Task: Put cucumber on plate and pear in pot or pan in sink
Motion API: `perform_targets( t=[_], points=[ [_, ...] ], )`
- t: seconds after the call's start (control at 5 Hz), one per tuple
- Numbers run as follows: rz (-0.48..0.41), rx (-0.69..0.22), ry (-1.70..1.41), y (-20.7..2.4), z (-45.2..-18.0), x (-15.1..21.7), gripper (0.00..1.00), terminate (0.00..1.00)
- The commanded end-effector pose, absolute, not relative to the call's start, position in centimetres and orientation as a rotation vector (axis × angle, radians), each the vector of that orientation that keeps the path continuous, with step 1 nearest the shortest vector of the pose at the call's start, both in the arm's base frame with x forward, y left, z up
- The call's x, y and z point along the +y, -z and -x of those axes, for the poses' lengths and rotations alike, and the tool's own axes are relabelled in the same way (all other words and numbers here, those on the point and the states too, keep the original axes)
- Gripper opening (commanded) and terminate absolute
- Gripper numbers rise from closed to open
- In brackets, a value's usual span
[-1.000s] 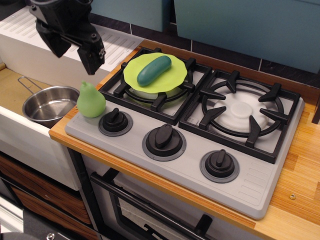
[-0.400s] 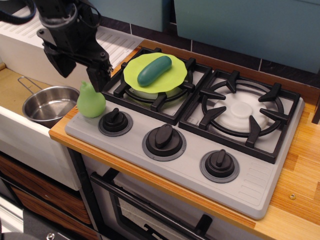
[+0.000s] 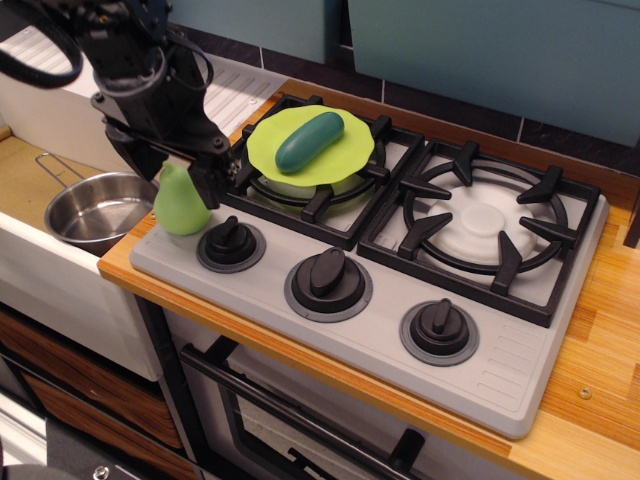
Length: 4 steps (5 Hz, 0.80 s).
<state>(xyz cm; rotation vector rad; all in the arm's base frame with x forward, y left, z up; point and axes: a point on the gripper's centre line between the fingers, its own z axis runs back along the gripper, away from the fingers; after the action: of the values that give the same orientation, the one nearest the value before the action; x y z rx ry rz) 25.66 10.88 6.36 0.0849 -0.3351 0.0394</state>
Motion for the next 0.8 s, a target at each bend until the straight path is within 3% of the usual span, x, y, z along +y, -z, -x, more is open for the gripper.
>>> perform_targets(
  t=[0.0, 0.2, 0.4, 0.6],
  points=[
    [-0.103, -0.404, -0.02, -5.88, -26.36, 11.35, 1.0, 0.0],
    [-0.104, -0.408, -0.01, -5.9, -26.24, 11.73, 1.0, 0.0],
    [-0.107, -0.399, -0.029, -6.04, -26.09, 11.56, 0.0, 0.0],
    [-0.098, -0.399, -0.025, -6.13, -25.89, 11.45, 0.0, 0.0]
  ],
)
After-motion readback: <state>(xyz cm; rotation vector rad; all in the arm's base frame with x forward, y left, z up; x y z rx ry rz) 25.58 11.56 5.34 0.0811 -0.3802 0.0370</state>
